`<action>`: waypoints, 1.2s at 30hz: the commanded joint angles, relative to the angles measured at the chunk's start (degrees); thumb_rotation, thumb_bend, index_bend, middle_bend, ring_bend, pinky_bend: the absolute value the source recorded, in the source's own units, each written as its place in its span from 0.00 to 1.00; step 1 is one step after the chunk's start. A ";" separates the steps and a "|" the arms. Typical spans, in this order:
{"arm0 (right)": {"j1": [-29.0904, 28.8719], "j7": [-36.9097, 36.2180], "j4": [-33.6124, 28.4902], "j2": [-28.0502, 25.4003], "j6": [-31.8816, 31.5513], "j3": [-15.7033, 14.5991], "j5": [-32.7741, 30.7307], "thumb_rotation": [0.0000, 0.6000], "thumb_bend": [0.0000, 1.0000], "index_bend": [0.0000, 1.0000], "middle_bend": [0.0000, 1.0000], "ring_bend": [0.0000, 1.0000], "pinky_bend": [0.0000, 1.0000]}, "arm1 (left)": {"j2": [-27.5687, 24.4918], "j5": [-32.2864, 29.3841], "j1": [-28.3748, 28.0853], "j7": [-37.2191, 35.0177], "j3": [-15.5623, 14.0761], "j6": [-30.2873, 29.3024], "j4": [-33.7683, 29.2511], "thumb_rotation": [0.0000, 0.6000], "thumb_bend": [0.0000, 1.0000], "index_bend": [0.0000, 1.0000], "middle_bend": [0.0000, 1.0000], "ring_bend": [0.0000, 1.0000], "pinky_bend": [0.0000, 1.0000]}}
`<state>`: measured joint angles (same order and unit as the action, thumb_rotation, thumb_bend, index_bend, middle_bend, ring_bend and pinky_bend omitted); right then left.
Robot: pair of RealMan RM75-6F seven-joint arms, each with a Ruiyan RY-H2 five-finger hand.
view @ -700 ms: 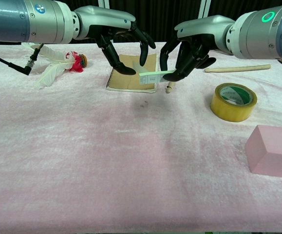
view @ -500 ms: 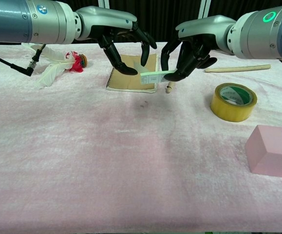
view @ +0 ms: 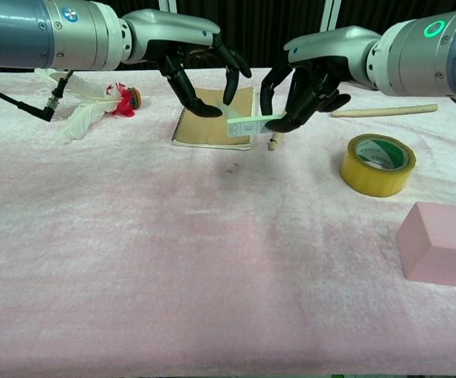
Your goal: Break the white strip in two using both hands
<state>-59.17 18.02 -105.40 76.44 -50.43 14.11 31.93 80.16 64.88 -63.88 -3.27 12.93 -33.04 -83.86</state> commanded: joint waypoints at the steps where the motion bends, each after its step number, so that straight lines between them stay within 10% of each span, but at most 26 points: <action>1: -0.10 -0.02 -0.01 0.08 -0.04 -0.06 -0.02 1.00 0.41 0.76 1.00 1.00 0.97 | 0.07 -0.06 -0.09 0.14 -0.03 -0.07 0.01 1.00 0.36 0.53 0.12 0.00 0.00; 22: -0.85 -0.73 0.47 0.69 -0.16 -0.60 -0.40 1.00 0.42 0.76 1.00 1.00 0.97 | 0.51 -1.38 -0.80 1.08 -0.57 0.41 0.70 1.00 0.37 0.56 0.13 0.00 0.00; 36: -0.61 -1.53 -0.15 -0.40 0.23 -0.79 0.17 1.00 0.44 0.77 1.00 1.00 0.98 | 0.64 -2.48 -1.01 1.24 -0.59 0.44 0.62 1.00 0.57 0.66 0.20 0.00 0.00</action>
<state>-59.82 16.51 -105.49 76.11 -50.21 13.36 32.04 80.82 62.42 -64.90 -2.02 12.35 -32.62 -83.23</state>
